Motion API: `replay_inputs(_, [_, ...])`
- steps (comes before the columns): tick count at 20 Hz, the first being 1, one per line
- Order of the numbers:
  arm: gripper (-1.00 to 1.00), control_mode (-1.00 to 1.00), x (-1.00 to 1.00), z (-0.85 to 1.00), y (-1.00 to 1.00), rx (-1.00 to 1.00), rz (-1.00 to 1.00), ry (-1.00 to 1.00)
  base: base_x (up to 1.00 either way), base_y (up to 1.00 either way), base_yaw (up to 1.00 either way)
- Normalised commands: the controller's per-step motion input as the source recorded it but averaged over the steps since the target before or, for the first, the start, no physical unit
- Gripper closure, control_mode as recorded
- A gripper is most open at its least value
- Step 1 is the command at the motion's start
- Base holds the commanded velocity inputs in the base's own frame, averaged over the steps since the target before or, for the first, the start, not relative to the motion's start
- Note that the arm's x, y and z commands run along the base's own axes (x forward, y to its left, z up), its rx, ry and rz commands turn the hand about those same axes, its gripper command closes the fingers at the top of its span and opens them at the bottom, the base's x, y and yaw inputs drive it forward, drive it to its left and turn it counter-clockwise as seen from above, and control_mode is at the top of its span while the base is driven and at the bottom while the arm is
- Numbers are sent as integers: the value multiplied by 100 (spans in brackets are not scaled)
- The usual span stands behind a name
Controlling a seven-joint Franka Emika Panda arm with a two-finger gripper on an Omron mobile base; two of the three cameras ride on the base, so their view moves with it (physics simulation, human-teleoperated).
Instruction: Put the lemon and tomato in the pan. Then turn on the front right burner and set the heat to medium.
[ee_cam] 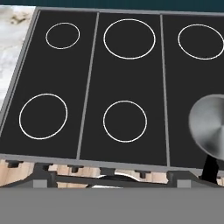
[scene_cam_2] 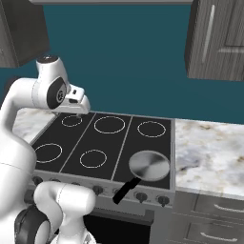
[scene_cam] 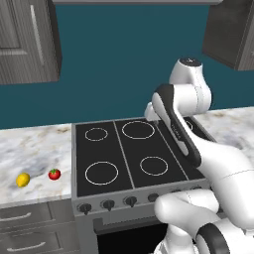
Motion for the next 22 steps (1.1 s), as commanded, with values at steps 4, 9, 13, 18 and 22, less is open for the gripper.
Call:
replay_inputs(4, [-100,-100,-20,0,6,0,0,0,0,0,0])
replay_inputs(9, [-100,-100,-36,0,1,0,0,0,0,0,0])
replay_inputs(13, [-100,-100,-34,8,8,0,0,-3,0,0,0])
replay_inputs(18, [-100,-100,-19,3,17,0,1,-3,0,0,0])
replay_inputs(22, [-100,-100,0,0,31,0,0,0,0,0,0])
